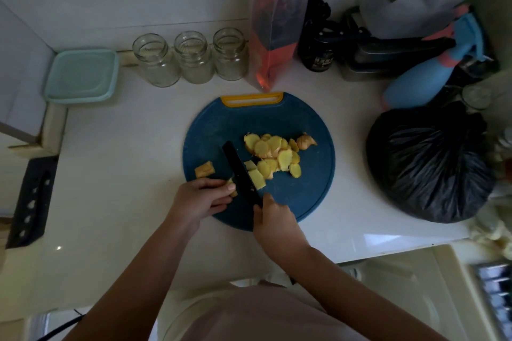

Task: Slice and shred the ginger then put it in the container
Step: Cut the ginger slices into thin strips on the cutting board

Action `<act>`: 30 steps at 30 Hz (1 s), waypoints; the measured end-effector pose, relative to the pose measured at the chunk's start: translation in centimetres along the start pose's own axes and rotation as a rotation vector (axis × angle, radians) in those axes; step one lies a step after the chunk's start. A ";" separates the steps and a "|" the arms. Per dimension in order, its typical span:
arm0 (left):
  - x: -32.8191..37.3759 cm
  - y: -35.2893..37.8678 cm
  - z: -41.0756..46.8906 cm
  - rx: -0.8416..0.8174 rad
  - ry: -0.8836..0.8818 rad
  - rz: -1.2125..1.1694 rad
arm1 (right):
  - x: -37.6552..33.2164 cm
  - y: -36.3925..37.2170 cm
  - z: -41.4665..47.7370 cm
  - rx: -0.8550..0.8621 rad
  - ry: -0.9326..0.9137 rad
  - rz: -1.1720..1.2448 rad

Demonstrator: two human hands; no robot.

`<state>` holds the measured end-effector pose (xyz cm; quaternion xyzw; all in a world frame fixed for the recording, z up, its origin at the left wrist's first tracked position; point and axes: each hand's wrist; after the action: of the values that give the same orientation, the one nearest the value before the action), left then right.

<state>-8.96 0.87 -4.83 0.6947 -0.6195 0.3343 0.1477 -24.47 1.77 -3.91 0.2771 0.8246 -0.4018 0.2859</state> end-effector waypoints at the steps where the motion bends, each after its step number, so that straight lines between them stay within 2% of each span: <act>1: -0.1 0.0 0.0 -0.007 0.005 0.000 | 0.1 -0.2 0.1 0.006 0.002 0.030; 7: -0.3 0.2 -0.1 0.016 0.044 -0.010 | -0.4 -1.8 0.4 -0.014 -0.006 0.254; 30: -0.4 0.0 0.2 0.014 0.080 0.040 | -0.3 -1.4 -0.3 -0.061 -0.102 0.191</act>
<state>-8.86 1.08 -5.27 0.6694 -0.6245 0.3690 0.1605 -25.32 1.19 -2.81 0.3247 0.7908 -0.3611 0.3726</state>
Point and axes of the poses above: each hand's wrist, its own z-axis towards the middle knuckle, its own y-axis out of the palm, x = y × z, and after that the axes turned 13 degrees about z, right-handed
